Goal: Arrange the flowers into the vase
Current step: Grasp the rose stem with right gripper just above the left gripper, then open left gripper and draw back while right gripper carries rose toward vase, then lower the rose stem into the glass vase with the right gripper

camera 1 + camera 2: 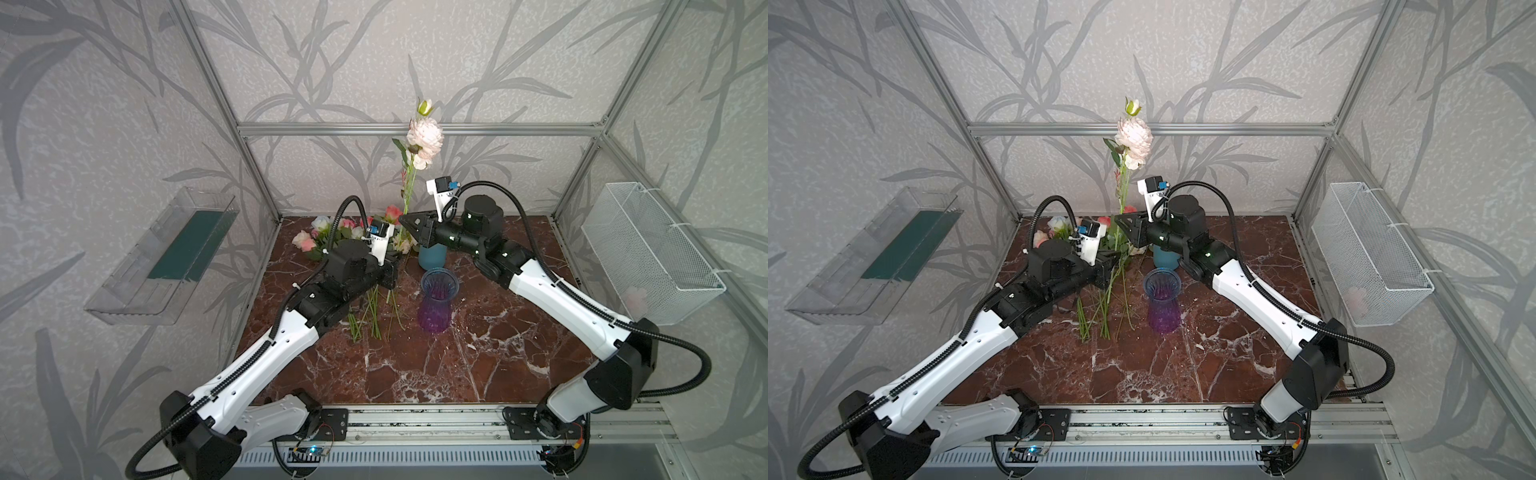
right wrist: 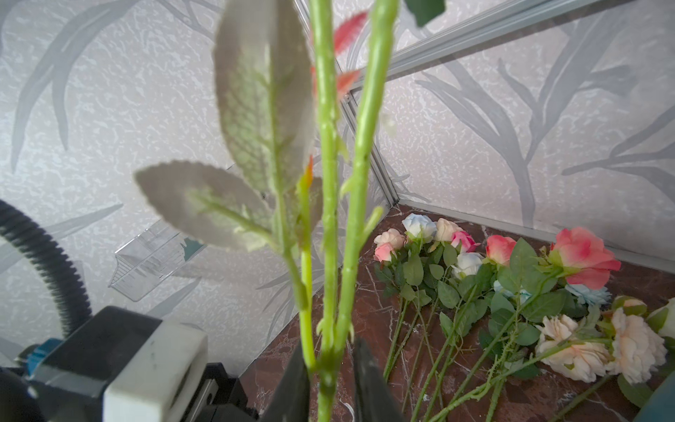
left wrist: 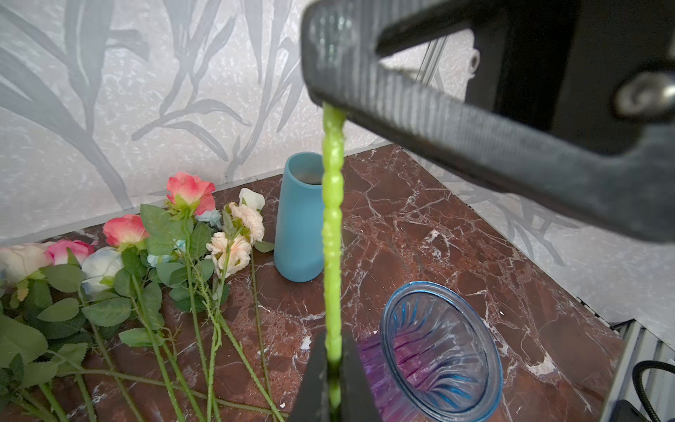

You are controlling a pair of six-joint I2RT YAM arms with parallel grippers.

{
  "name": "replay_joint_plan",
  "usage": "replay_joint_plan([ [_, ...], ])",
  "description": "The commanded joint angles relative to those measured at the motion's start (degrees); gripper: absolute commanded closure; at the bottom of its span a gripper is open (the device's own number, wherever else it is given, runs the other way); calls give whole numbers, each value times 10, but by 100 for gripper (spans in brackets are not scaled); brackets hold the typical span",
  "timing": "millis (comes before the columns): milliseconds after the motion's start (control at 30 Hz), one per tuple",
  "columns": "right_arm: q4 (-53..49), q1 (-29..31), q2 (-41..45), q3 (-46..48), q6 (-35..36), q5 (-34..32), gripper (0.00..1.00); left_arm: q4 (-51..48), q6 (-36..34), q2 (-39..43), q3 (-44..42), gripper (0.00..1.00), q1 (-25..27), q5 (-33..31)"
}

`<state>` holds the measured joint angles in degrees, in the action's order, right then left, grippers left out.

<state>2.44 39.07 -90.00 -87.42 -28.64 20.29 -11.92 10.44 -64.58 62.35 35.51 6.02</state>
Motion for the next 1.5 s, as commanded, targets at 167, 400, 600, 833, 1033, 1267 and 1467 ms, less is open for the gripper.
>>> replay_joint_plan([
  [167, 15, 8, 4, -18, 11, 10, 97, 15, -15, 6, -4, 100, 3, -1],
  [400, 7, 16, 31, -11, 53, -27, 99, 31, -10, 25, -17, 24, 2, -30],
  [600, 12, 16, 111, 33, 124, -90, 100, 104, 26, 85, -80, 22, 2, -234],
  [833, 32, 15, 224, 136, 202, -199, 100, 145, 21, 139, -119, 23, 1, -373],
  [1033, 10, 14, 236, 147, 225, -226, 100, 132, 34, 125, -113, 24, 0, -360],
  [1267, 8, 10, 236, 201, 191, -238, 100, 131, 33, 124, -112, 24, 0, -364],
  [1467, -2, 6, 224, 255, 128, -234, 100, 127, 33, 121, -109, 24, 1, -360],
])
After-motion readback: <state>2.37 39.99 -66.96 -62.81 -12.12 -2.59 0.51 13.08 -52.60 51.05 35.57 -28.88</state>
